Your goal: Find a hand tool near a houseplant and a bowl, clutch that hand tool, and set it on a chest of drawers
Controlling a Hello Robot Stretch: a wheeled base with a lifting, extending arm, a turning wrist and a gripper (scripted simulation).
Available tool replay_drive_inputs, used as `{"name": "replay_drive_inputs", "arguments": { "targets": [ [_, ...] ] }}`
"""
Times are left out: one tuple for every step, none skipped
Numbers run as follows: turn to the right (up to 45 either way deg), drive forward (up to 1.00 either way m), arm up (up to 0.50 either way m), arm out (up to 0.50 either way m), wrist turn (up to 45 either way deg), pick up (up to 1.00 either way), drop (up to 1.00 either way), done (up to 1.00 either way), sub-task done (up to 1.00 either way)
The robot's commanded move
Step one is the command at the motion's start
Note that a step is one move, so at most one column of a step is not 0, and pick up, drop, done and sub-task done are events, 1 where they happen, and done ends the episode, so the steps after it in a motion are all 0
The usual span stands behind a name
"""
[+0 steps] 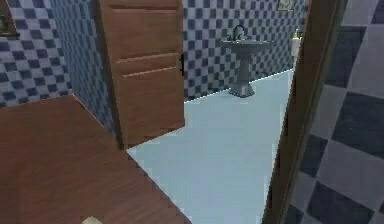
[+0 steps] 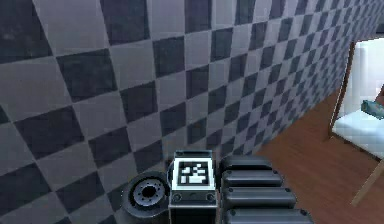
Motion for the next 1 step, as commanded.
{"name": "replay_drive_inputs", "arguments": {
  "targets": [
    [3.0, 0.0, 0.0, 0.0, 0.0, 0.0, 0.0, 0.0, 0.0]
  ]
}}
